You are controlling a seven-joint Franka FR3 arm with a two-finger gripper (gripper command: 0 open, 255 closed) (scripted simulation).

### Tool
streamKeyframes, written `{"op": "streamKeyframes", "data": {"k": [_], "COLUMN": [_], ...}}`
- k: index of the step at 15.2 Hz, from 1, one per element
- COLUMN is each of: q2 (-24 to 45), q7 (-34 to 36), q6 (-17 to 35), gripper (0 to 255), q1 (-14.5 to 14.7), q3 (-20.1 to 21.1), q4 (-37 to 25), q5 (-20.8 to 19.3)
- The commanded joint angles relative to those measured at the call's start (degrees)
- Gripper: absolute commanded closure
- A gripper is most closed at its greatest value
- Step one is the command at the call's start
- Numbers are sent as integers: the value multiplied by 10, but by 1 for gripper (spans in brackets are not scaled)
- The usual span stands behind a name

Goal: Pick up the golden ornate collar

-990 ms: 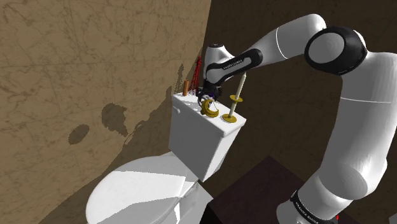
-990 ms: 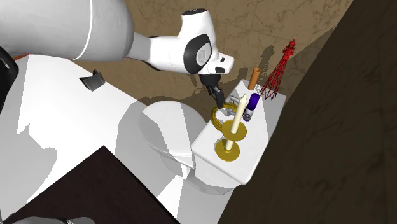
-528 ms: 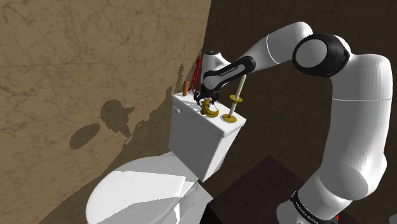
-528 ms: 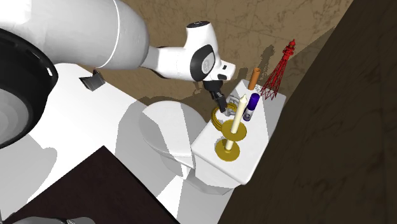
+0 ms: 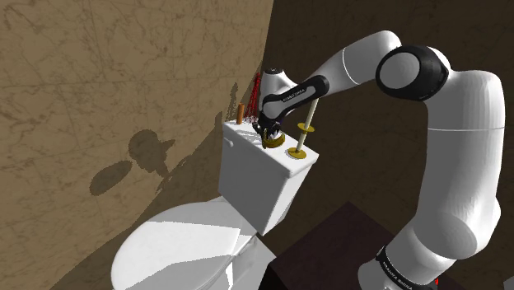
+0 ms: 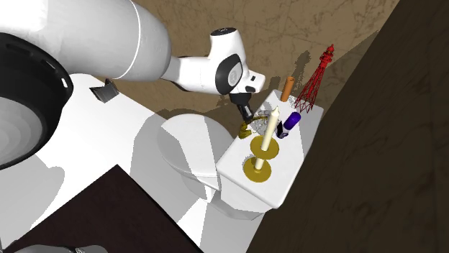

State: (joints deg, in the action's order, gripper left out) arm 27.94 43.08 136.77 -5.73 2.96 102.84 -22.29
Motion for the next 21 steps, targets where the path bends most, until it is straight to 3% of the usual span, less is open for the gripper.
{"op": "streamKeyframes", "data": {"k": [1,5,21], "q2": [2,3,-58], "q7": [0,-1,-36], "q6": [-1,-1,-87], "gripper": [255,255,255], "q1": [-1,-1,-6], "q3": [-1,-1,11], "q4": [1,1,-28], "q5": [0,0,26]}}
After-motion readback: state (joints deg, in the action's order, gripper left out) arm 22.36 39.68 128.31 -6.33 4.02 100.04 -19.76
